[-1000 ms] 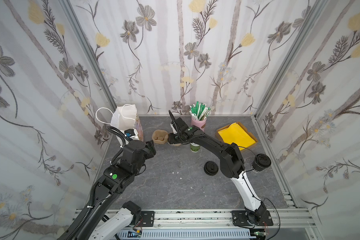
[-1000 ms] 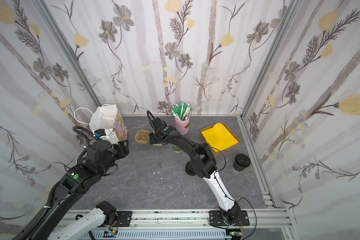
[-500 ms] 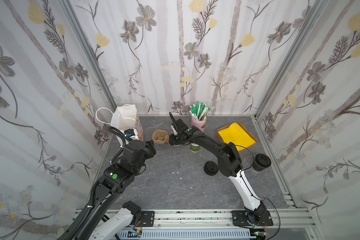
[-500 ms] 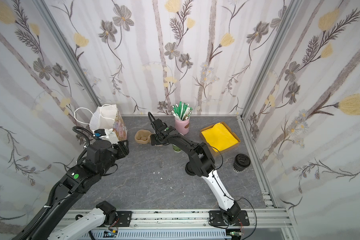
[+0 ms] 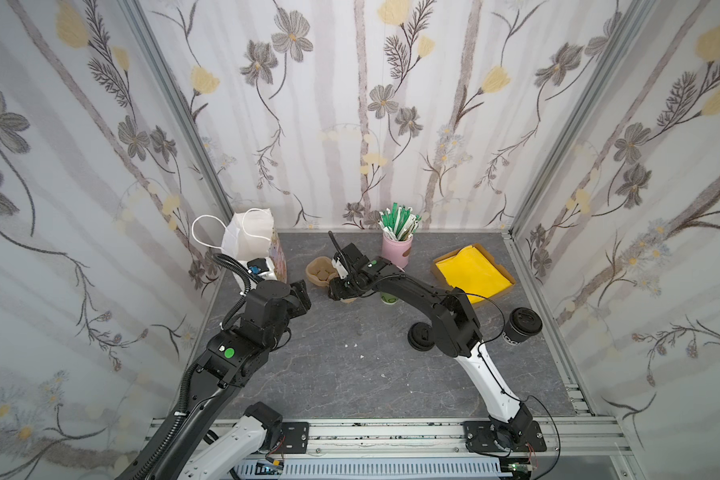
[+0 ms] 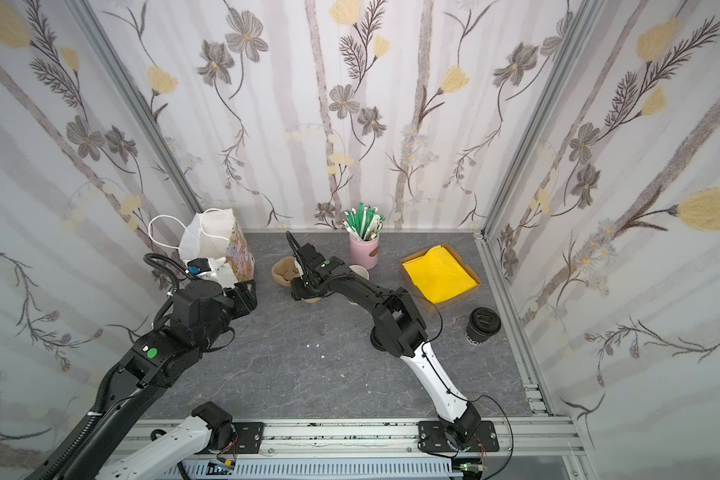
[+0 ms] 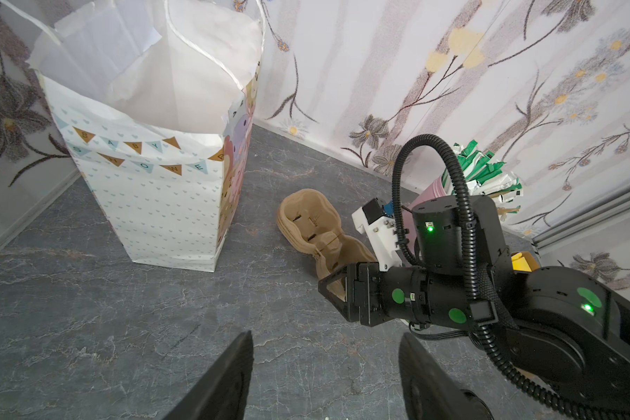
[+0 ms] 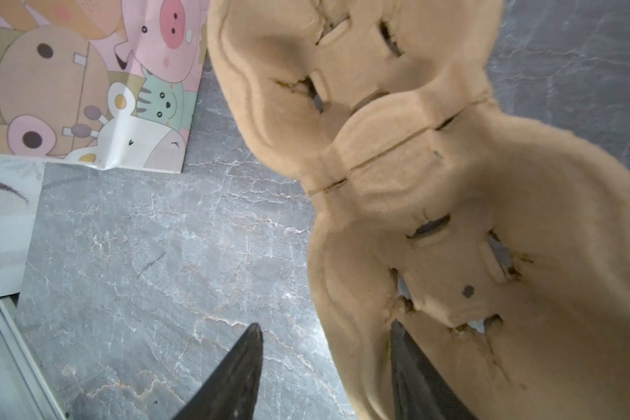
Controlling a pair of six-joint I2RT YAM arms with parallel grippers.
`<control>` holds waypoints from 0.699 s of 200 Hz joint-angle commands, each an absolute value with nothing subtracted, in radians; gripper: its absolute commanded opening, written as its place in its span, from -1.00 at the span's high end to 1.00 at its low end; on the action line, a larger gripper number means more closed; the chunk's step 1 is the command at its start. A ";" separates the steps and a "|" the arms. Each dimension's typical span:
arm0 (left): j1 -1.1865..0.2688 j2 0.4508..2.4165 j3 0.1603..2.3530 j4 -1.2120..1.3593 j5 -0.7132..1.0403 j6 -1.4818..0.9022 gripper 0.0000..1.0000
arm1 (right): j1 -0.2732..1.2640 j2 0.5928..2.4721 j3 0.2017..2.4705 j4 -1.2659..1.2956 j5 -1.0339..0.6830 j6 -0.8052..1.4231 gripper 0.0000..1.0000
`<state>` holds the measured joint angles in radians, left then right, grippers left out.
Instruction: Pack the takeout coffee
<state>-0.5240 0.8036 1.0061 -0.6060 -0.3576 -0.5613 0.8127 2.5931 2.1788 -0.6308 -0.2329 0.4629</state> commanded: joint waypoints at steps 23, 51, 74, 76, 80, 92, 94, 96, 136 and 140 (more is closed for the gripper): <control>-0.520 0.785 0.991 -0.601 -0.370 -0.571 -0.32 | 0.850 2.595 2.186 -0.608 -0.305 0.484 -0.11; -0.517 0.781 0.992 -0.601 -0.366 -0.568 -0.32 | 0.862 2.577 2.187 -0.587 -0.315 0.490 -0.08; -0.515 0.782 0.997 -0.601 -0.367 -0.562 -0.32 | 0.866 2.543 2.187 -0.564 -0.243 0.505 -0.05; -0.515 0.782 0.997 -0.601 -0.367 -0.560 -0.32 | 0.865 2.540 2.187 -0.560 -0.235 0.506 -0.05; -0.515 0.782 0.999 -0.601 -0.367 -0.560 -0.32 | 0.865 2.534 2.186 -0.554 -0.220 0.509 -0.05; -0.514 0.782 1.002 -0.601 -0.366 -0.556 -0.32 | 0.864 2.523 2.187 -0.528 -0.173 0.516 -0.03; -0.514 0.782 1.002 -0.601 -0.366 -0.553 -0.32 | 0.864 2.522 2.187 -0.523 -0.164 0.516 -0.03; -0.514 0.781 1.002 -0.601 -0.367 -0.552 -0.32 | 0.864 2.521 2.187 -0.519 -0.155 0.518 -0.02; -0.514 0.759 0.994 -0.601 -0.392 -0.521 -0.33 | 0.854 2.559 2.208 -0.455 -0.044 0.556 0.05; -0.513 0.756 0.993 -0.601 -0.394 -0.520 -0.33 | 0.854 2.567 2.216 -0.454 -0.037 0.559 0.05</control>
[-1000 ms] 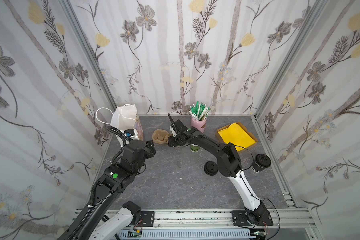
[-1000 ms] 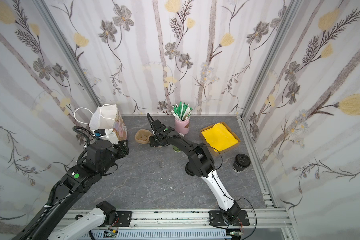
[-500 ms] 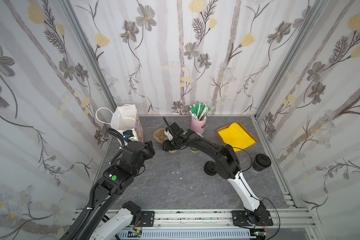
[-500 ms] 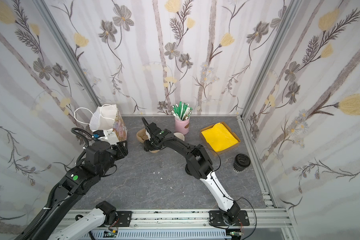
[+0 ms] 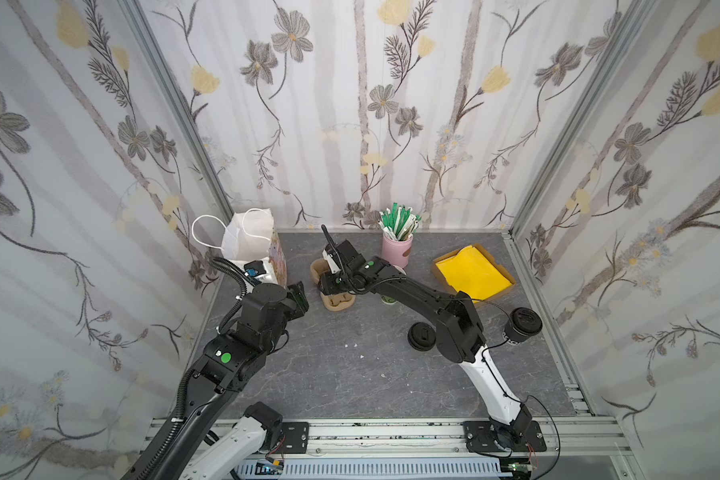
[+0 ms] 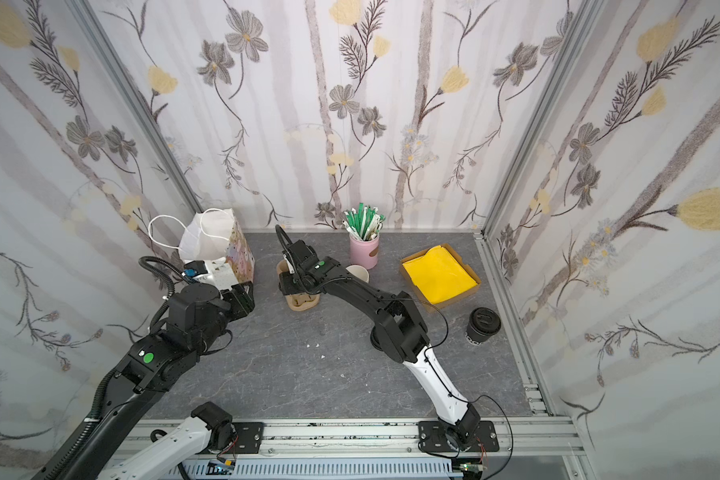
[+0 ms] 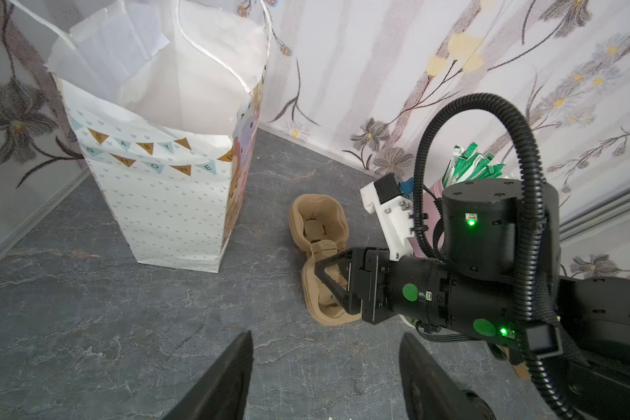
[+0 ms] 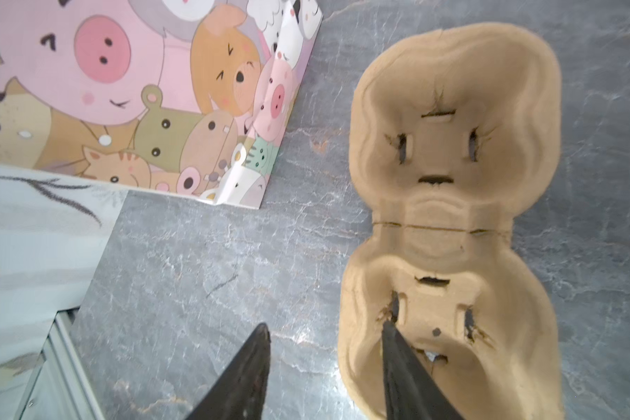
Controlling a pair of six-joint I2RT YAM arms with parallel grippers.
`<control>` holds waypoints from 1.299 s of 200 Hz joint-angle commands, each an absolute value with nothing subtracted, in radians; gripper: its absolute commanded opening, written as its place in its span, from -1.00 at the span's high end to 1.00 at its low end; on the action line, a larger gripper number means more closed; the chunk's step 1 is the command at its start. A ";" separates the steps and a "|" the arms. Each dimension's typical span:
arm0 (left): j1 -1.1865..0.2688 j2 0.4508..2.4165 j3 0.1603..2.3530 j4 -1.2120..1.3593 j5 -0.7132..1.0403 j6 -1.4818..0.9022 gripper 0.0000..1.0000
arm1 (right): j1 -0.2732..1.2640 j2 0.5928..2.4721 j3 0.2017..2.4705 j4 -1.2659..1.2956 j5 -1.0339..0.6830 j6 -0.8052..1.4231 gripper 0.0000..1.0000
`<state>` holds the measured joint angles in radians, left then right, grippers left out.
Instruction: Pack the takeout coffee
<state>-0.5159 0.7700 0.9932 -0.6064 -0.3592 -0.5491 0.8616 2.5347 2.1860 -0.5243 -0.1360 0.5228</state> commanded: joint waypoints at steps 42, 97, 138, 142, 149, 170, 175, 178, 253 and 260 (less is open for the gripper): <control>-0.514 0.729 0.975 -0.599 -0.383 -0.517 -0.34 | 0.854 2.612 2.259 -0.412 0.038 0.568 0.09; -0.514 0.692 0.893 -0.593 -0.307 -0.524 -0.46 | 0.850 2.639 2.260 -0.375 0.084 0.540 0.12; -0.514 0.634 0.814 -0.592 -0.282 -0.544 -0.49 | 0.847 2.660 2.263 -0.374 0.076 0.537 0.11; -0.514 0.630 0.810 -0.594 -0.281 -0.545 -0.49 | 0.848 2.661 2.264 -0.373 0.075 0.535 0.11; -0.514 0.622 0.801 -0.593 -0.282 -0.548 -0.49 | 0.847 2.662 2.265 -0.371 0.075 0.534 0.11; -0.514 0.612 0.787 -0.594 -0.285 -0.559 -0.50 | 0.847 2.672 2.273 -0.376 0.081 0.528 0.11; -0.514 0.612 0.787 -0.594 -0.286 -0.562 -0.50 | 0.847 2.673 2.273 -0.376 0.083 0.526 0.11; -0.514 0.612 0.787 -0.593 -0.285 -0.563 -0.50 | 0.848 2.674 2.275 -0.377 0.083 0.523 0.11; -0.514 0.621 0.788 -0.595 -0.288 -0.567 -0.50 | 0.852 2.701 2.305 -0.426 0.127 0.461 0.10; -0.514 0.623 0.788 -0.595 -0.288 -0.567 -0.50 | 0.853 2.703 2.305 -0.428 0.126 0.459 0.10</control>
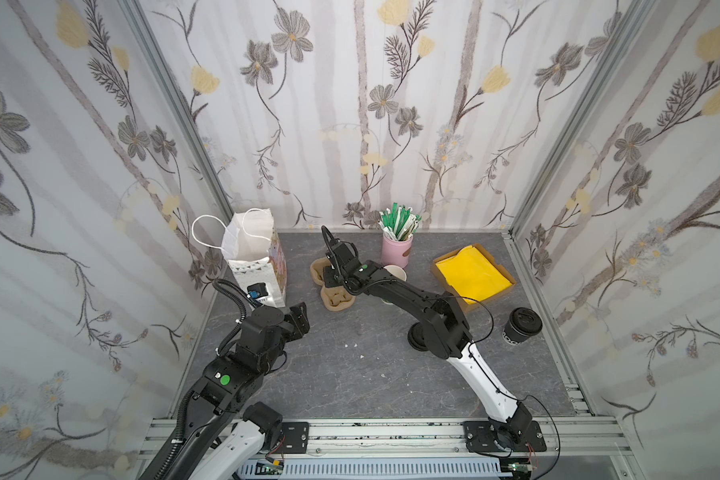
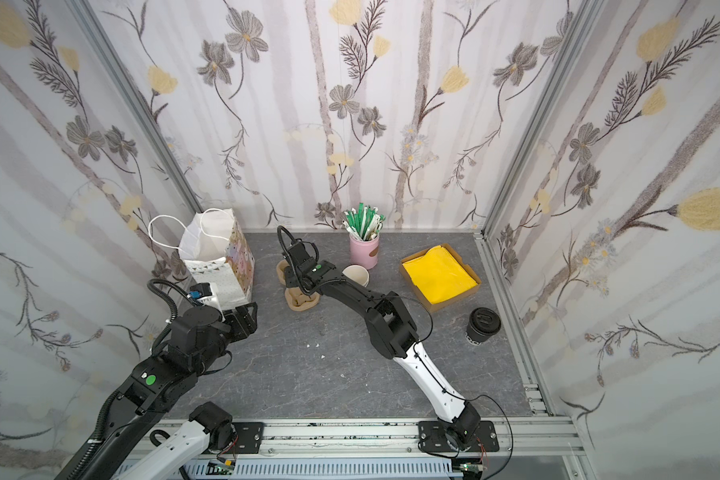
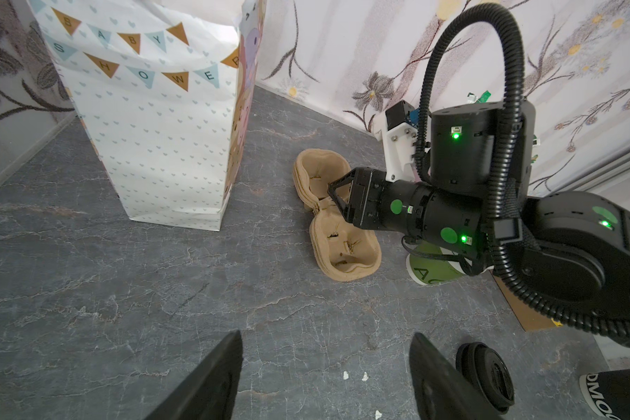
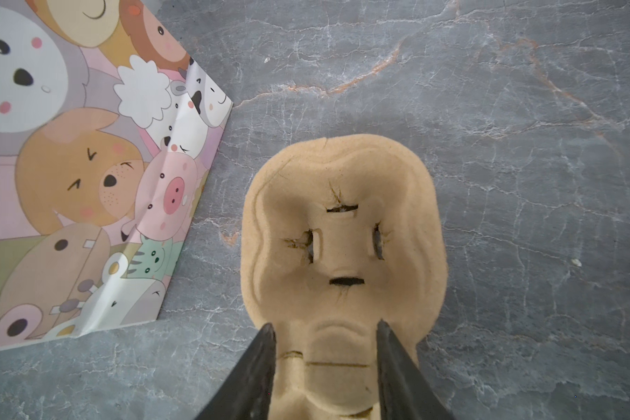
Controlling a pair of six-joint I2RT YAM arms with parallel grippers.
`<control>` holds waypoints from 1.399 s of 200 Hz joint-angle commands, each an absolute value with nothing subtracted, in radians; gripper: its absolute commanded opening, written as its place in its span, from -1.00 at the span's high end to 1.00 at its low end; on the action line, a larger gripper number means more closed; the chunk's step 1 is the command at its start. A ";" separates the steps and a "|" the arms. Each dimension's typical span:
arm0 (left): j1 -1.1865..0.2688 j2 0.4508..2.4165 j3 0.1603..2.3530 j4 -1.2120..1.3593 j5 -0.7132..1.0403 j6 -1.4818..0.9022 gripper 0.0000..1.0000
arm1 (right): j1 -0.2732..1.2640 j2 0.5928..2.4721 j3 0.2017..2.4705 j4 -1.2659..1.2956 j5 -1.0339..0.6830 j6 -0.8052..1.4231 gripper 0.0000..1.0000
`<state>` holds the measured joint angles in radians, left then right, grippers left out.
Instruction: Pack the takeout coffee
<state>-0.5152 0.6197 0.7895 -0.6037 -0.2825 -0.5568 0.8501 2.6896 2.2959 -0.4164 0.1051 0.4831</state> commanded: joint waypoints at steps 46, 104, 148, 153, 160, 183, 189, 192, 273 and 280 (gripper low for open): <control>-0.514 0.630 0.788 -0.594 -0.288 -0.567 -0.50 | 0.855 2.712 2.305 -0.439 0.124 0.450 0.10; -0.514 0.631 0.788 -0.594 -0.287 -0.570 -0.50 | 0.854 2.717 2.305 -0.443 0.126 0.440 0.11; -0.514 0.632 0.788 -0.595 -0.287 -0.568 -0.50 | 0.854 2.723 2.306 -0.445 0.132 0.435 0.12; -0.513 0.632 0.788 -0.595 -0.287 -0.567 -0.50 | 0.854 2.723 2.304 -0.443 0.133 0.436 0.13; -0.514 0.632 0.789 -0.595 -0.284 -0.565 -0.50 | 0.855 2.723 2.304 -0.442 0.133 0.436 0.14; -0.514 0.632 0.789 -0.595 -0.283 -0.560 -0.50 | 0.856 2.723 2.306 -0.436 0.138 0.436 0.19; -0.514 0.632 0.789 -0.595 -0.283 -0.560 -0.50 | 0.856 2.723 2.307 -0.435 0.138 0.436 0.20; -0.515 0.632 0.789 -0.595 -0.283 -0.559 -0.50 | 0.856 2.723 2.306 -0.434 0.139 0.436 0.20; -0.514 0.639 0.794 -0.594 -0.282 -0.551 -0.51 | 0.857 2.691 2.307 -0.433 0.143 0.437 0.42; -0.514 0.639 0.794 -0.593 -0.283 -0.551 -0.51 | 0.857 2.686 2.306 -0.435 0.143 0.439 0.42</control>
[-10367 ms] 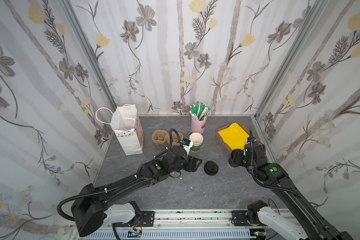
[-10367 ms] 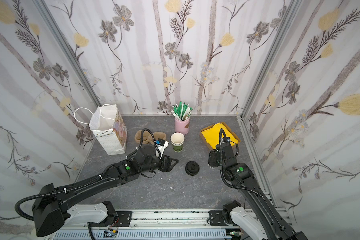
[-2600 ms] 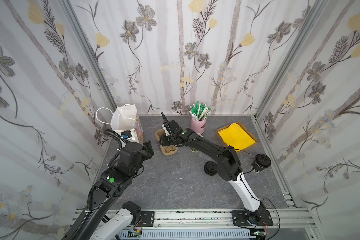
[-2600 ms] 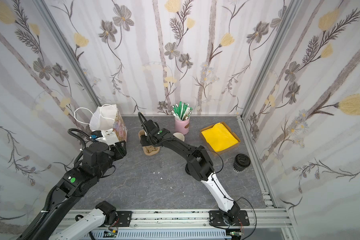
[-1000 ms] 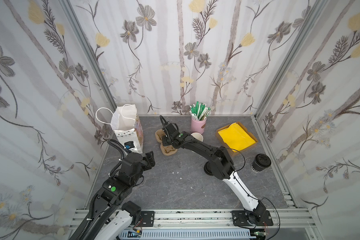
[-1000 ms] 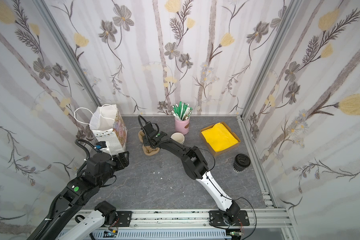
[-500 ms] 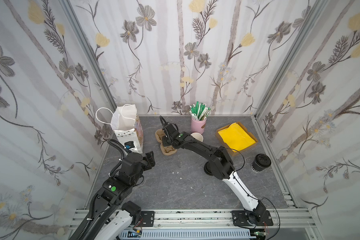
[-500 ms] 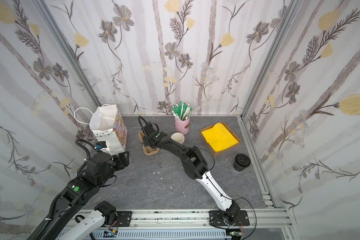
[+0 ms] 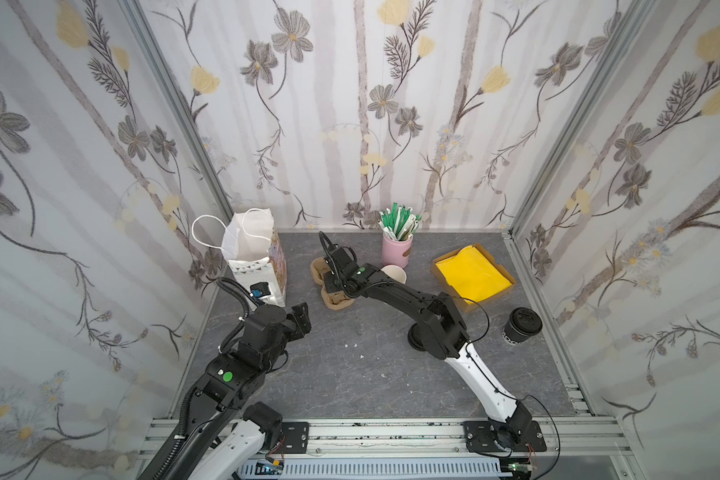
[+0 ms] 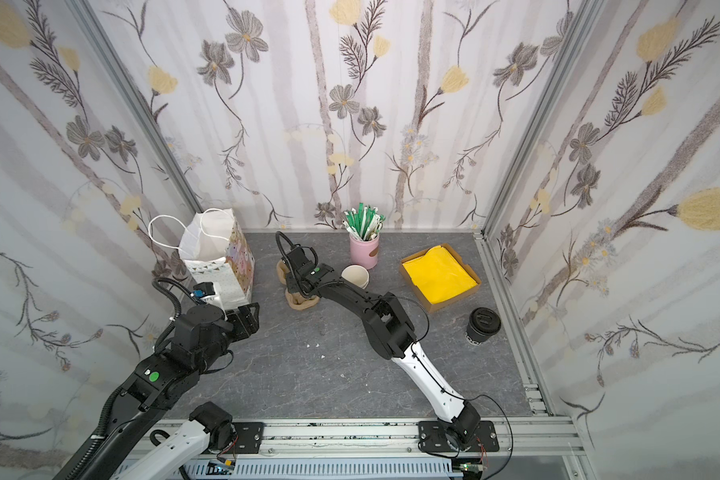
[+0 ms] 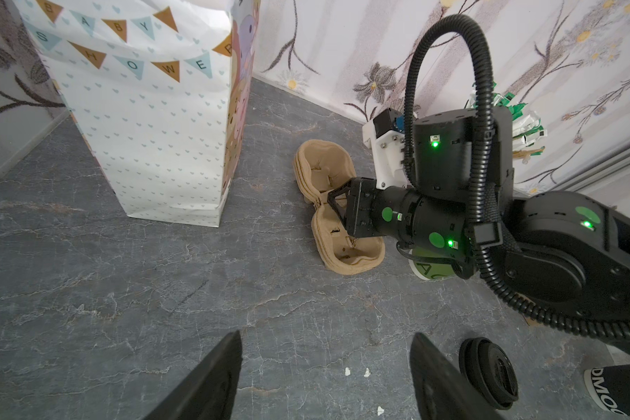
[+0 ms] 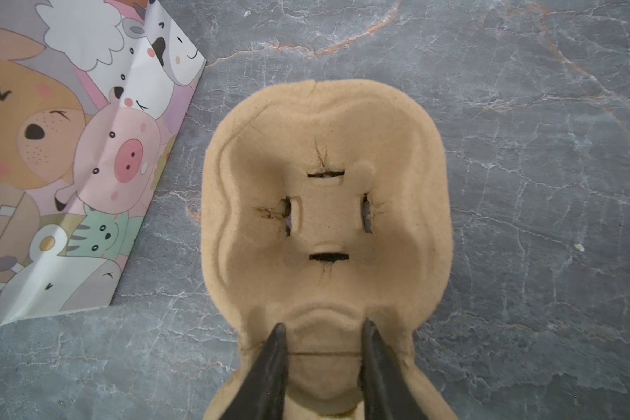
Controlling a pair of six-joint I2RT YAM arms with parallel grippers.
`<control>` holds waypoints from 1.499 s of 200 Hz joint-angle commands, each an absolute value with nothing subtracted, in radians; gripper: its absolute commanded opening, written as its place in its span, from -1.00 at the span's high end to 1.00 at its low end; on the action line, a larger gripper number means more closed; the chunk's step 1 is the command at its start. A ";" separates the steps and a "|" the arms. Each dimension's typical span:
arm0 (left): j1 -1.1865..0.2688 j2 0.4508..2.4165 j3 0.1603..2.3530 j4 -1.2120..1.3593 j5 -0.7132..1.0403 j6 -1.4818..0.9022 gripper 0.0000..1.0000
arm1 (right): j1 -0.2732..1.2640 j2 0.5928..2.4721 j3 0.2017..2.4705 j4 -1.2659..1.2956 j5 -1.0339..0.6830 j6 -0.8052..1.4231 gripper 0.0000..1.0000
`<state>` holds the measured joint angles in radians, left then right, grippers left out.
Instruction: Pack the takeout coffee
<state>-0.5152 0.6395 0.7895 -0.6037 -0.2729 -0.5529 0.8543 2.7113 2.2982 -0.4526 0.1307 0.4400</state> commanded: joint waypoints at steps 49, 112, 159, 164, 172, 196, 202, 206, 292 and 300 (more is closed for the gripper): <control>-0.514 0.638 0.792 -0.594 -0.285 -0.549 -0.51 | 0.864 2.661 2.307 -0.436 0.148 0.437 0.42; -0.514 0.626 0.788 -0.594 -0.288 -0.552 -0.51 | 0.863 2.679 2.306 -0.475 0.128 0.437 0.35; -0.514 0.628 0.771 -0.593 -0.282 -0.562 -0.51 | 0.861 2.681 2.306 -0.488 0.107 0.449 0.36; -0.514 0.632 0.766 -0.592 -0.281 -0.565 -0.51 | 0.860 2.681 2.306 -0.486 0.104 0.452 0.36; -0.514 0.640 0.757 -0.591 -0.281 -0.573 -0.51 | 0.860 2.681 2.307 -0.486 0.100 0.455 0.36; -0.514 0.662 0.714 -0.559 -0.250 -0.608 -0.46 | 0.856 2.681 2.307 -0.495 0.080 0.457 0.37; -0.513 0.666 0.702 -0.542 -0.228 -0.617 -0.45 | 0.856 2.683 2.307 -0.500 0.075 0.456 0.36; -0.515 0.668 0.692 -0.529 -0.216 -0.624 -0.45 | 0.855 2.683 2.307 -0.505 0.071 0.456 0.37; -0.418 0.711 0.404 -0.111 0.006 -0.790 -0.40 | 0.806 2.692 2.305 -0.554 -0.003 0.449 0.36; -0.397 0.731 0.385 -0.065 0.041 -0.804 -0.42 | 0.793 2.691 2.305 -0.554 -0.007 0.449 0.36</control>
